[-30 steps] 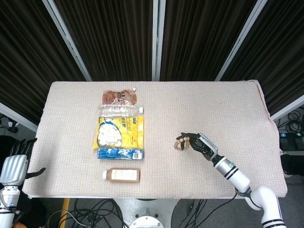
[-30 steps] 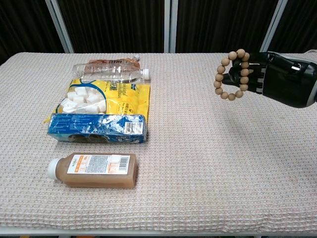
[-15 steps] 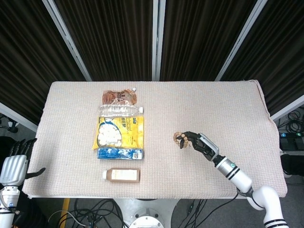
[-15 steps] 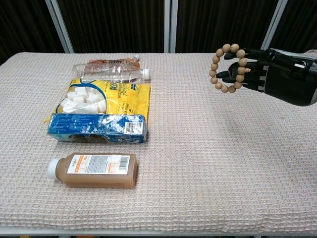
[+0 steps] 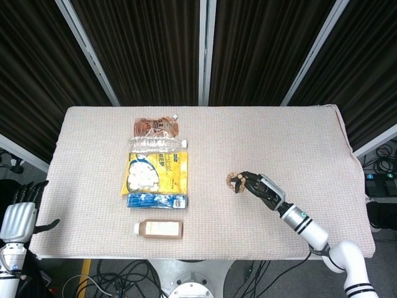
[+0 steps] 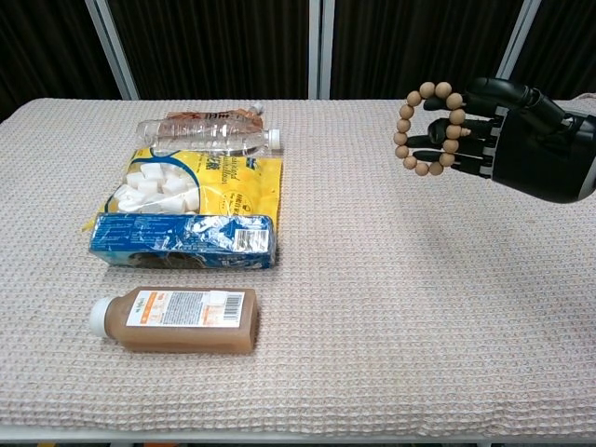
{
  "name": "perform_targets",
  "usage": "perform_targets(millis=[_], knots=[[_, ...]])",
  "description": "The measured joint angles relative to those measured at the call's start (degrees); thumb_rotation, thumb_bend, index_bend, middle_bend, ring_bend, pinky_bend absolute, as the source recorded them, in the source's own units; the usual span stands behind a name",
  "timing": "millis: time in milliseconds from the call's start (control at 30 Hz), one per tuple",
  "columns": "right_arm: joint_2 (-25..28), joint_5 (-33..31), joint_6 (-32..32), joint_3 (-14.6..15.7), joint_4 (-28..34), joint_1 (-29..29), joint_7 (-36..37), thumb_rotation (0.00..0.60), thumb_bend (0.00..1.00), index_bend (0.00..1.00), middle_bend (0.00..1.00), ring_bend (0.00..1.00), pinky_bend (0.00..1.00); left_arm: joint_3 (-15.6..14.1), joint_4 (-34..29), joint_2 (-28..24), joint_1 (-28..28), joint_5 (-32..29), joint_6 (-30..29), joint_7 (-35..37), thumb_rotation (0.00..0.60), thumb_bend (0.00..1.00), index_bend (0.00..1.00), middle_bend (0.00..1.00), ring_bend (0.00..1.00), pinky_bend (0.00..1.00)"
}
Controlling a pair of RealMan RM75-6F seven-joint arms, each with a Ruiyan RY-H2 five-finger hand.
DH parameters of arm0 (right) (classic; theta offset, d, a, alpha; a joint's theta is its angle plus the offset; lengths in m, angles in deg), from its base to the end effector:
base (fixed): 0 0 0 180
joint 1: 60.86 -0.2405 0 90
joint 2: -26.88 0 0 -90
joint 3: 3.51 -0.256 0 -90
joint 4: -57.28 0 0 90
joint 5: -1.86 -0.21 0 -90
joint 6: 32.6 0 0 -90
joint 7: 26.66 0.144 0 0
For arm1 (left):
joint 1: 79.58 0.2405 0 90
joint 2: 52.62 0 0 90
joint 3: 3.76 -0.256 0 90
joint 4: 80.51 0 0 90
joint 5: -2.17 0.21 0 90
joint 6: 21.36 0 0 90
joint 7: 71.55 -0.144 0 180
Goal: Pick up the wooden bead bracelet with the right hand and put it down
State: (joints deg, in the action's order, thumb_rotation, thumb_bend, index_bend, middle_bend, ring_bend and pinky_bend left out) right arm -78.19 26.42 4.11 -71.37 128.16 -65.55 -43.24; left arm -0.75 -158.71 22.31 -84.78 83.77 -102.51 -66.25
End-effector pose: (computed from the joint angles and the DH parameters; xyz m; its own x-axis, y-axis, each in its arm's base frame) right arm -0.2125 -0.3135 0.0122 -0.7684 -0.6084 0.1986 -0.4492 0.2916 -0.8445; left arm -0.3533 0.1851 0.1168 0.3511 0.0545 0.9347 0.9315 0.0811 -0.3546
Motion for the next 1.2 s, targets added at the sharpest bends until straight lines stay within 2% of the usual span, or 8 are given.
perform_targets(millis=[67, 133, 500, 633, 800, 900, 1067, 1200], knots=[[-0.2, 0.1, 0.1, -0.1, 0.0, 0.3, -0.8, 0.375, 0.61, 0.5, 0.57, 0.23, 0.0, 0.0, 0.0, 0.0, -0.1, 0.0, 0.2, -0.1, 0.6, 0.0, 0.1, 0.13, 0.03, 0.06], [-0.4, 0.2, 0.2, -0.2, 0.0, 0.5, -1.7, 0.373, 0.64, 0.51, 0.57, 0.24, 0.0, 0.0, 0.0, 0.0, -0.1, 0.0, 0.2, -0.1, 0.6, 0.0, 0.1, 0.13, 0.03, 0.06], [-1.6, 0.8, 0.3, -1.0, -0.1, 1.5, -5.5, 0.373, 0.66, 0.54, 0.58, 0.24, 0.0, 0.1, 0.0, 0.0, -0.2, -0.2, 0.3, -0.2, 0.6, 0.0, 0.1, 0.13, 0.03, 0.06], [-1.6, 0.8, 0.5, -1.1, -0.1, 1.7, -6.0, 0.37, 0.75, 0.55, 0.6, 0.24, 0.0, 0.2, 0.0, 0.0, -0.2, -0.2, 0.3, -0.1, 0.6, 0.0, 0.1, 0.13, 0.03, 0.06], [-1.5, 1.0, 1.0, -1.4, 0.2, 2.0, -6.9, 0.372, 0.95, 0.56, 0.6, 0.24, 0.0, 0.2, 0.0, 0.1, -0.2, -0.1, 0.1, 0.0, 0.6, 0.0, 0.1, 0.13, 0.03, 0.06], [-1.3, 1.1, 1.3, -1.5, 0.4, 2.2, -7.7, 0.377, 1.0, 0.56, 0.6, 0.24, 0.0, 0.1, 0.0, 0.1, -0.2, 0.0, 0.1, 0.0, 0.6, 0.0, 0.1, 0.13, 0.03, 0.06], [-0.6, 1.4, 1.7, -1.7, 0.7, 2.3, -8.2, 0.408, 1.0, 0.52, 0.56, 0.23, 0.0, 0.0, 0.1, 0.1, 0.0, 0.1, -0.1, 0.3, 0.6, 0.0, 0.1, 0.13, 0.03, 0.06], [-0.5, 1.0, 1.9, -2.1, 0.8, 2.4, -8.4, 0.37, 0.95, 0.45, 0.55, 0.22, 0.0, 0.0, 0.1, 0.1, 0.0, 0.3, -0.2, 0.4, 0.6, 0.0, 0.1, 0.13, 0.03, 0.06]])
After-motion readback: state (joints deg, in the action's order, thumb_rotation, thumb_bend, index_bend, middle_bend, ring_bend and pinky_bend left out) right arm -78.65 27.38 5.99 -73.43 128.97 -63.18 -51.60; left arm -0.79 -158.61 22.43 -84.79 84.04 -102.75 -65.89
